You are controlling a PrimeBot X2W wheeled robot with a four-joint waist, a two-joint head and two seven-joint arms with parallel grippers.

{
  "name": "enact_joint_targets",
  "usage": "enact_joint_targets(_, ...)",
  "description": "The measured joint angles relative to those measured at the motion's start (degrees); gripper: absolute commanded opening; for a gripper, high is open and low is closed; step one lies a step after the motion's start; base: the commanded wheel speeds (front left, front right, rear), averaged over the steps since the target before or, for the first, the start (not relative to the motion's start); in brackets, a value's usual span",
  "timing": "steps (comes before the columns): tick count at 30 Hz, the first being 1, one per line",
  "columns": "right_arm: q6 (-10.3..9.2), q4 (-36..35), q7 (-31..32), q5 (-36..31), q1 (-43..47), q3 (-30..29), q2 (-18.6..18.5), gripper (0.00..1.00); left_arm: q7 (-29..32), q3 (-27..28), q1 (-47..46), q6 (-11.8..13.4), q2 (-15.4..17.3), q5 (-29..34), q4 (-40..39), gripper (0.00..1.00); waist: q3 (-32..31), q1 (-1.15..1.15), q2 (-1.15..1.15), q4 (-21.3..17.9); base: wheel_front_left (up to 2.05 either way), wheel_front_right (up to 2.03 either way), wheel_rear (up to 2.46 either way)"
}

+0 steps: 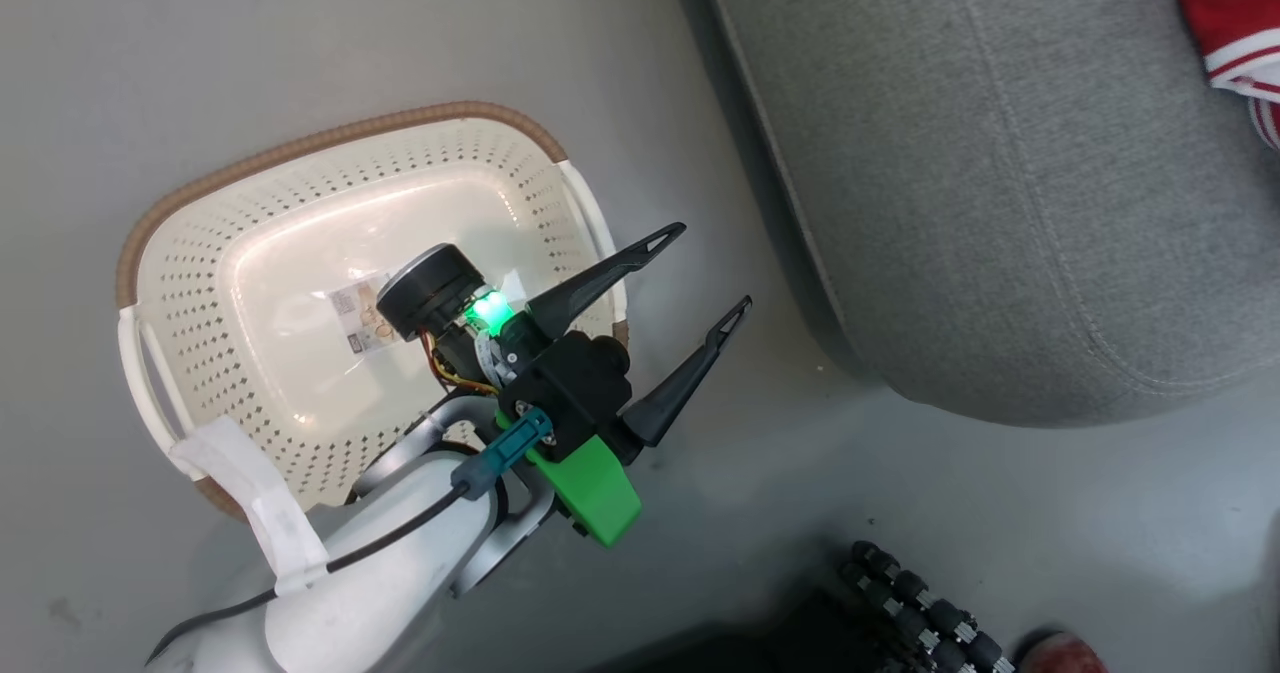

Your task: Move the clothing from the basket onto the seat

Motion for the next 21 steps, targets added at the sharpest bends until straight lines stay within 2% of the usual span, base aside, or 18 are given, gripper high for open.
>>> enact_joint_targets(1,0.00,1.15,0.00,-0.96,-0.25,-0.77,0.70,0.91,-0.12,0.03,-0.06,0.25,-0.23,-0.01,0.04,1.00,0.54,0.00,0.00,0.77,0.00,0.00,0.00)
enact_joint_targets(2,0.00,1.67,0.01,-1.75,-0.41,-1.67,1.43,1.00,-0.42,0.16,-0.06,0.52,-0.55,-0.08,0.14,1.00,0.94,0.00,0.00,1.39,0.00,0.00,0.00)
enact_joint_targets(6,0.00,1.23,0.01,-4.07,0.57,-3.24,4.71,1.00,-1.90,0.49,-0.05,1.08,-1.93,-0.94,0.82,1.00,2.08,0.00,0.00,4.06,0.00,0.00,0.00)
enact_joint_targets(9,0.01,-2.70,0.01,-6.88,5.06,-3.78,7.33,1.00,-3.55,0.42,0.12,1.13,-2.27,-1.52,2.32,1.00,1.82,0.00,0.00,5.47,0.00,0.00,0.00)
enact_joint_targets(12,0.01,-7.79,0.01,-9.28,10.77,-2.67,9.99,1.00,-5.49,0.64,1.11,1.09,-3.93,-3.39,4.27,1.00,0.34,0.00,0.00,6.36,0.00,0.00,0.00)
enact_joint_targets(15,0.02,-12.47,0.00,-11.71,17.46,-0.75,12.99,1.00,-7.57,1.22,2.97,1.09,-5.72,-5.69,6.75,1.00,-1.94,0.00,0.00,7.18,0.00,0.00,0.00)
enact_joint_targets(21,0.02,-16.63,0.00,-14.30,28.23,2.82,16.12,1.00,-10.05,5.03,7.31,2.18,-9.14,-9.12,10.96,1.00,-8.89,-0.01,0.00,8.42,0.00,0.00,0.00)
